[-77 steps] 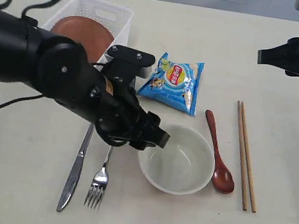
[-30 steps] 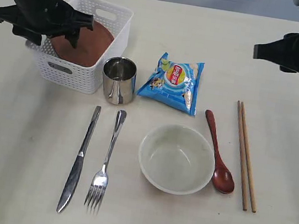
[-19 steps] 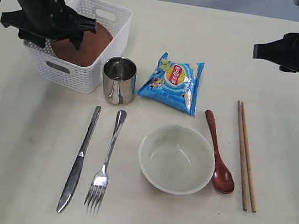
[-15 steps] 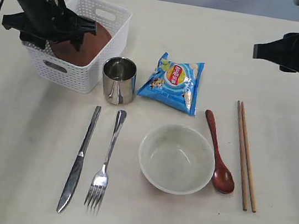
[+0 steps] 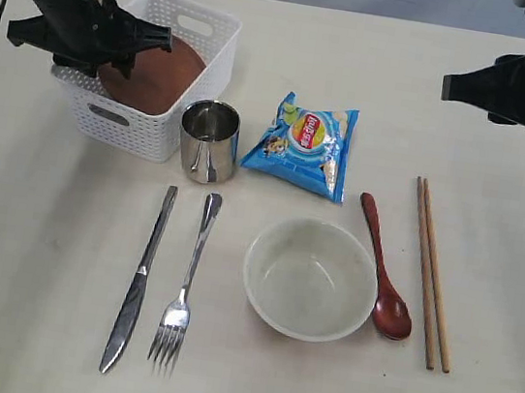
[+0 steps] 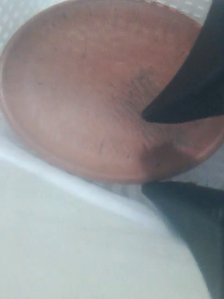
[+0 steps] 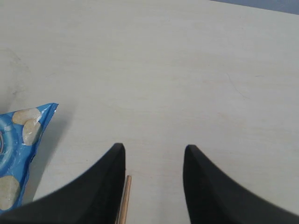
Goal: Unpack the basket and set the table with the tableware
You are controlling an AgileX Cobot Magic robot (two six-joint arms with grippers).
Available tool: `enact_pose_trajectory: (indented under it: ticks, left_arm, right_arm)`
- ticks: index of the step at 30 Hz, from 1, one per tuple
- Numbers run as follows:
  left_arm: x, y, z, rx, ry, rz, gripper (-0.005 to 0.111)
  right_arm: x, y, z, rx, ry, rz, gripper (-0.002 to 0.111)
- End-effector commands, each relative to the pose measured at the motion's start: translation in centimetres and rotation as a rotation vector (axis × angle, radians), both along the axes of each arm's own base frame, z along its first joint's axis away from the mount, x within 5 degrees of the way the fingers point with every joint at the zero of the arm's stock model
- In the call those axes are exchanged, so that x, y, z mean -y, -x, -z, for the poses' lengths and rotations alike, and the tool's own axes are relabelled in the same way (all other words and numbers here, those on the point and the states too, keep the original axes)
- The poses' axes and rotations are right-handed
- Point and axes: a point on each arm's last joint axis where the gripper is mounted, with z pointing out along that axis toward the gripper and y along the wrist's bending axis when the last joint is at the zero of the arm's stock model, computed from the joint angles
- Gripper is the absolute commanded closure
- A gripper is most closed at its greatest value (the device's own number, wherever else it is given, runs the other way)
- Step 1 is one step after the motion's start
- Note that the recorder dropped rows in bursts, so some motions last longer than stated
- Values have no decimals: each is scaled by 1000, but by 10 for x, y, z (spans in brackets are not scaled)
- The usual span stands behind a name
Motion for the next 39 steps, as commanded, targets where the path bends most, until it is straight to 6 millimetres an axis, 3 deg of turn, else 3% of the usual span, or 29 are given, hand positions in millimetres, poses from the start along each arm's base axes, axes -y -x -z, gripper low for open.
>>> enact_pose_trajectory:
  ticks: [1, 2, 10, 22, 30, 34, 39]
  left_arm:
    - [0, -2, -2, 18, 8, -4, 99]
    - [0, -2, -2, 18, 8, -4, 107]
    - [-1, 1, -12, 29, -9, 10, 107]
    - [-6, 19, -72, 138, -62, 106, 107]
    - [-9, 32, -101, 193, -87, 162, 107]
    - [-9, 45, -124, 233, -81, 208, 107]
    - [-5, 60, -147, 291, -34, 267, 107]
  right_arm:
    - [1, 0, -1, 6, -8, 4, 68]
    - [1, 0, -1, 6, -8, 4, 68]
    - [1, 0, -1, 6, -8, 4, 68]
    - [1, 0, -1, 6, -12, 8, 68]
    - [1, 1, 0, -3, -22, 11, 68]
    - [-16, 4, 4, 22, -85, -145, 68]
    - [-23, 3, 1, 51, -102, -212, 70]
